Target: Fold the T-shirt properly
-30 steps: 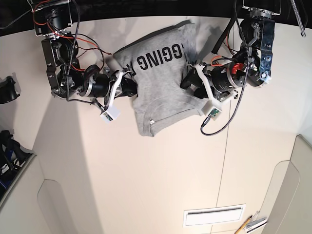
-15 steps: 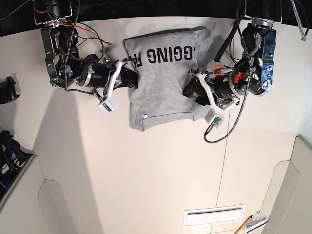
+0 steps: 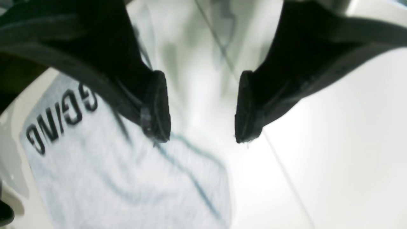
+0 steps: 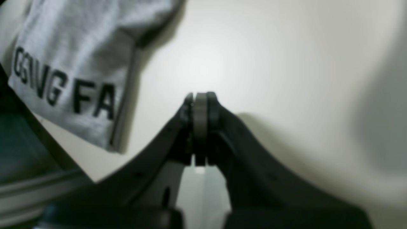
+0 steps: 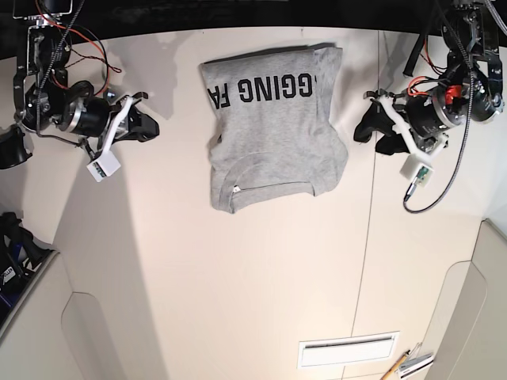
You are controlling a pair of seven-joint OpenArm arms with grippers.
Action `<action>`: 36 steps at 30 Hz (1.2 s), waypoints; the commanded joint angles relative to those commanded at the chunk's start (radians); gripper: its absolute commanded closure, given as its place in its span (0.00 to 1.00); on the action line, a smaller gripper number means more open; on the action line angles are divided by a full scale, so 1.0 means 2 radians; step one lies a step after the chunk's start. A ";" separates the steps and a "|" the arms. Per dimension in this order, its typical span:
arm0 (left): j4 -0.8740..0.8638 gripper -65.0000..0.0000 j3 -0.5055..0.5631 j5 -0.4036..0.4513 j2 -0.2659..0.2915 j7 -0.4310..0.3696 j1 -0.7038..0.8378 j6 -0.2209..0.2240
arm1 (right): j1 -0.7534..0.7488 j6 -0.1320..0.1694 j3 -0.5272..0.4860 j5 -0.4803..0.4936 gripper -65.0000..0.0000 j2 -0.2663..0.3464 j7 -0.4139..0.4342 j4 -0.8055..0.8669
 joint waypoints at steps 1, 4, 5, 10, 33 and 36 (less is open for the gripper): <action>0.003 0.49 -0.016 -0.017 0.000 0.011 0.013 -0.001 | -0.008 0.000 0.003 0.008 1.00 0.008 -0.004 0.000; 0.009 0.50 -0.060 -0.046 0.000 0.024 0.056 -0.001 | -0.032 0.003 0.009 0.038 1.00 0.031 -0.021 0.002; 0.010 0.50 -0.072 -0.047 0.000 0.024 0.071 -0.003 | -0.040 0.005 0.009 0.045 1.00 0.039 -0.024 0.003; 0.010 0.50 -0.113 -0.048 0.000 0.027 0.162 -0.003 | -0.098 0.005 0.008 0.058 1.00 0.066 -0.034 0.035; -0.183 0.55 0.020 0.257 0.000 -0.213 0.404 -0.003 | -0.245 0.010 -0.255 -0.007 1.00 0.190 -0.031 0.073; -0.270 0.55 0.071 0.345 0.000 -0.278 0.361 -0.003 | -0.243 0.005 -0.319 -0.054 1.00 0.202 0.008 0.067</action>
